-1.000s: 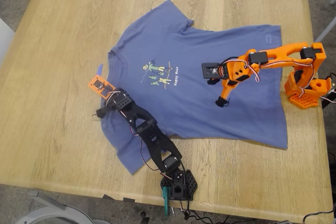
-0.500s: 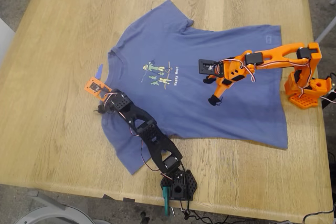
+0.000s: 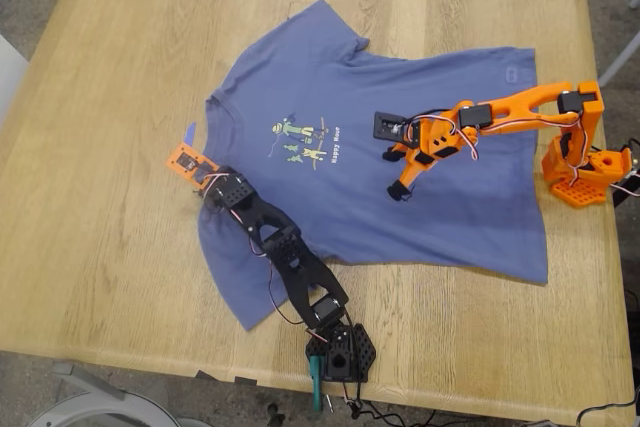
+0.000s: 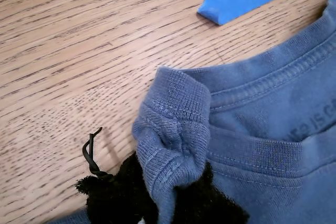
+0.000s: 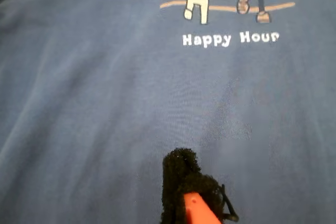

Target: Fold a T-shirt

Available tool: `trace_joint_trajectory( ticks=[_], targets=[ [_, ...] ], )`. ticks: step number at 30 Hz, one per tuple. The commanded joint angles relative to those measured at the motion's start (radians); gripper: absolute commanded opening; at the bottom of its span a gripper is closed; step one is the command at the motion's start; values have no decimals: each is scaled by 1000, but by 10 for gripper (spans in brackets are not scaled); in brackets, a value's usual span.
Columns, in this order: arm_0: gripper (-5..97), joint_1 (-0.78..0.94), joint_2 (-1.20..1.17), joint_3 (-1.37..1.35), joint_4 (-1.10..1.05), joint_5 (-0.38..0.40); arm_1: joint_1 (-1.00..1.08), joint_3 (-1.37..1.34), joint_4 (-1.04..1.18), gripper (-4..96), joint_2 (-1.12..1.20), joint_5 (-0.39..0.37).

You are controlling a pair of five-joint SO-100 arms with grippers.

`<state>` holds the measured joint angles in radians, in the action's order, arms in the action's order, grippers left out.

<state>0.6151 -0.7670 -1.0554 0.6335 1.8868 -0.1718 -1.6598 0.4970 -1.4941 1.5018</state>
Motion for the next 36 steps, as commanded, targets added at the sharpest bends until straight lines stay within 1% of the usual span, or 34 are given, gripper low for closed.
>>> trace_joint_trajectory(
  ticks=[1, 14, 27, 31, 36],
  targets=[
    [0, -106, 9, 9, 12, 18, -5, -5, -11, 445, -6, -23],
    [0, -126, 5, 14, 15, 23, -11, -98, -112, 442, 44, -49],
    [0, -150, -11, 11, 17, 25, -52, 84, -115, 437, 235, -67],
    [0, -149, -14, 9, 17, 25, -69, 130, -100, 424, 278, -100],
    [0, -153, -40, 8, 34, 26, -107, 104, -98, 421, 308, -153]
  ],
)
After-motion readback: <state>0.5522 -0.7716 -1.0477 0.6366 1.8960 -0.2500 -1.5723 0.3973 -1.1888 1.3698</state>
